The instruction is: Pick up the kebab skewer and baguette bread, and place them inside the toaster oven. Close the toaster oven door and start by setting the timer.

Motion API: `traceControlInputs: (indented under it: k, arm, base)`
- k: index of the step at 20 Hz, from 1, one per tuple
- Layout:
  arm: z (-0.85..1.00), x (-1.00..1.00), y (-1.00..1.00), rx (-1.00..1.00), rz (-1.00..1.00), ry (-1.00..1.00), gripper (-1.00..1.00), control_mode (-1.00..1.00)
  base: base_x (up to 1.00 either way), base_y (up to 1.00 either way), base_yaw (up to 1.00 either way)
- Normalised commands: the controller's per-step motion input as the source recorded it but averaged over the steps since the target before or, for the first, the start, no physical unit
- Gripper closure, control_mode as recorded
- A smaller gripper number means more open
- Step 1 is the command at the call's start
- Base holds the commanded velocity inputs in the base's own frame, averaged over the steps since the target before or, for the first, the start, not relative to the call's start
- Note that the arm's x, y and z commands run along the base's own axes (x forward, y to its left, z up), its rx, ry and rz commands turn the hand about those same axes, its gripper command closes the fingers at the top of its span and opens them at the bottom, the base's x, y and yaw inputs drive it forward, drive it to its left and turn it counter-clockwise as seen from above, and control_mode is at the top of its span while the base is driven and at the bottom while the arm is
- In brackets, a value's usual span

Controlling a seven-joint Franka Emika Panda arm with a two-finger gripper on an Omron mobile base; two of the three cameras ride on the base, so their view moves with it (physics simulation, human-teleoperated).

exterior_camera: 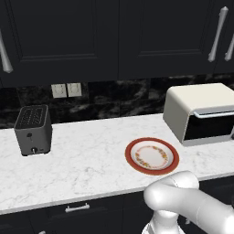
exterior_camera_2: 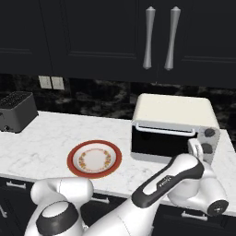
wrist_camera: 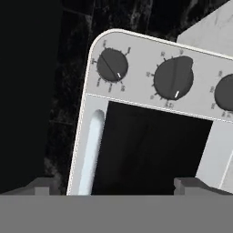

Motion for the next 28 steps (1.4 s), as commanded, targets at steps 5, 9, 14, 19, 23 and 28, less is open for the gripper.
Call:
traceControlInputs:
  k: [5,9,14,19,23,28]
  arm:
    - [-0.01,0.00,-0.10,0.24,-0.10,0.00,-1.00,-1.00]
    - [-0.08,0.01,-0.14,0.24,-0.02,0.00,-1.00,-1.00]
    - [-0.17,0.16,-0.18,0.15,0.00,0.00,-1.00,-1.00]
    - [-0.17,0.22,-0.14,0.06,0.00,-0.01,-1.00,-1.00]
    - [-0.20,0.24,-0.13,0.01,0.00,-0.04,-1.00,-1.00]
    - [-0.10,0.35,-0.18,0.00,0.00,-0.03,-1.00,-1.00]
  base:
    - [0.00,0.00,0.00]
    - [0.00,0.00,0.00]
    - [0.00,0.00,0.00]
    - [0.00,0.00,0.00]
    - [0.00,0.00,0.00]
    - [0.00,0.00,0.00]
